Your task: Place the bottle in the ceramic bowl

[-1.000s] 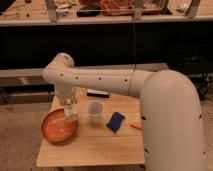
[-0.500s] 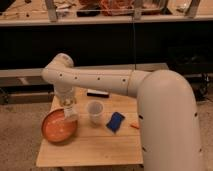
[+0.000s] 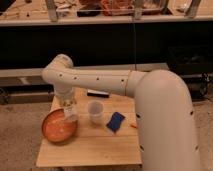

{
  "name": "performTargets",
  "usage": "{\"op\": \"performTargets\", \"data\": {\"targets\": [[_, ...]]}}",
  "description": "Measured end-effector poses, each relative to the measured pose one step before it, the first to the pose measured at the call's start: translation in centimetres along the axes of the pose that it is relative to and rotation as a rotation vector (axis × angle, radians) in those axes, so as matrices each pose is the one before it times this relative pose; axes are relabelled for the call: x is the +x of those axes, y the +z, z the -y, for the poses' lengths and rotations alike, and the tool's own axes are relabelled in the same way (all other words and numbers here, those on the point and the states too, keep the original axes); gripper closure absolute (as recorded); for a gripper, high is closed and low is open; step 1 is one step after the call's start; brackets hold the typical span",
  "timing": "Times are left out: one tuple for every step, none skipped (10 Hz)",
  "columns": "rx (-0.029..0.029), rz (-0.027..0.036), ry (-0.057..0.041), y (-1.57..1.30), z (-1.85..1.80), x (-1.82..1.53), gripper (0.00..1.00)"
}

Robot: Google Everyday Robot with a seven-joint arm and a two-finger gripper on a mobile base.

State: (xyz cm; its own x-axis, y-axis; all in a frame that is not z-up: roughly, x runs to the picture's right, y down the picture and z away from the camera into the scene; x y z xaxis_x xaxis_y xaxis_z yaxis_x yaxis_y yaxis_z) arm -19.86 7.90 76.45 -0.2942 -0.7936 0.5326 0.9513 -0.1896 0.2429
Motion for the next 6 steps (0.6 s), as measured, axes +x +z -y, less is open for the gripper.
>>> {"op": "performTargets", "data": {"targets": [[0.00144, 0.00219, -0.00328, 0.173, 0.137, 0.045, 1.00], [-0.00043, 0.00236, -0.00407, 0.199, 0.118, 0.028, 1.00], [0.00013, 0.00291, -0.00378, 0.187, 0.141, 0.008, 1.00], [-0.00028, 0.00282, -0.00294, 0.167, 0.072, 0.000, 1.00], [0.00062, 0.00156, -0.00348, 0.193, 0.059, 0.063, 1.00], [0.00005, 0.00159, -0.00274, 0.201, 0.005, 0.065, 1.00]]}}
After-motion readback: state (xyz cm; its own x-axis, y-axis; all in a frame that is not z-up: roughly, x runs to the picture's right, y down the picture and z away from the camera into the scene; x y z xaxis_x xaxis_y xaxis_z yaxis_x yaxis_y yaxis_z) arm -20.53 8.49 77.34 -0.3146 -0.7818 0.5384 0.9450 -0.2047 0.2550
